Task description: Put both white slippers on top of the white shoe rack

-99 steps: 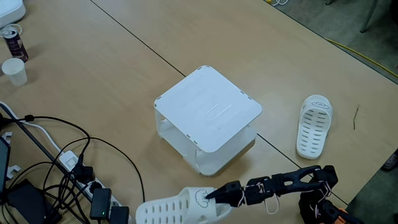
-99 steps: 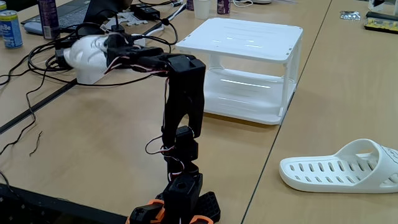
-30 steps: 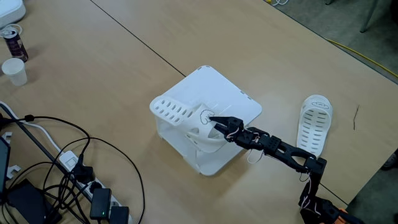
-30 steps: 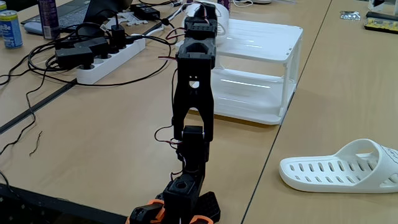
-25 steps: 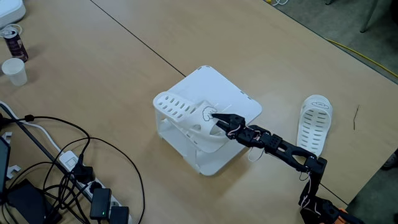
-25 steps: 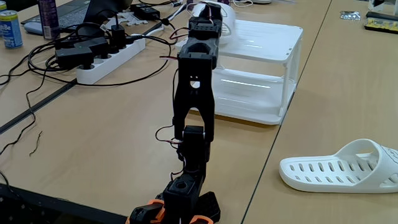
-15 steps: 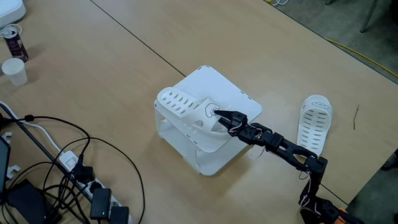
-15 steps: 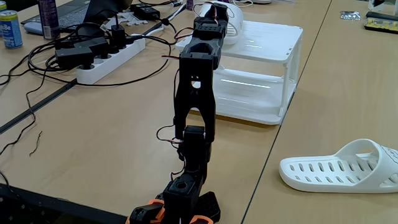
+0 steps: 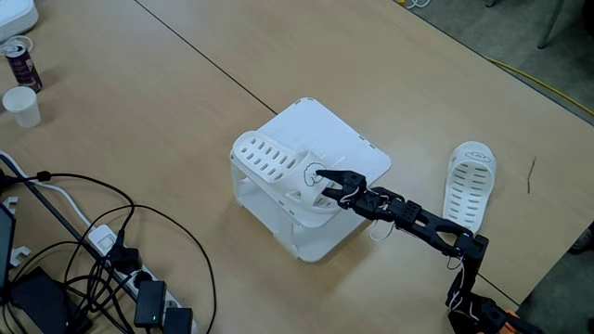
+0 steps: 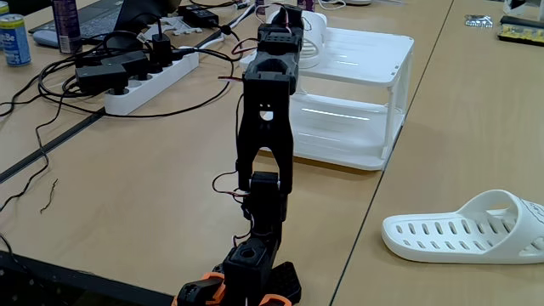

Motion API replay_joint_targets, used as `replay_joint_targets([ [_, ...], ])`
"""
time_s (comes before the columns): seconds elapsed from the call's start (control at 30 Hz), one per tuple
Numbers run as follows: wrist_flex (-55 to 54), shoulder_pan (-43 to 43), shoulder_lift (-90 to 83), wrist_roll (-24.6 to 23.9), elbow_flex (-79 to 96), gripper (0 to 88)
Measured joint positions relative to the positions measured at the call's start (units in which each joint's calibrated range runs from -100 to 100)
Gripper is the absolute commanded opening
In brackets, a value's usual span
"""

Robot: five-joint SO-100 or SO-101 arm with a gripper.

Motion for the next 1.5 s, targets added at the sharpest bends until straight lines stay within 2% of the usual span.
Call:
replay_joint_targets([
  [0.6, 0.0, -5.39, 0.0, 0.0, 0.0, 19.7],
  [1.1, 0.0, -5.69, -0.08, 0.0, 0.27, 20.0],
  [1.5, -0.09, -3.07, -11.22, 0.0, 13.48, 20.1],
])
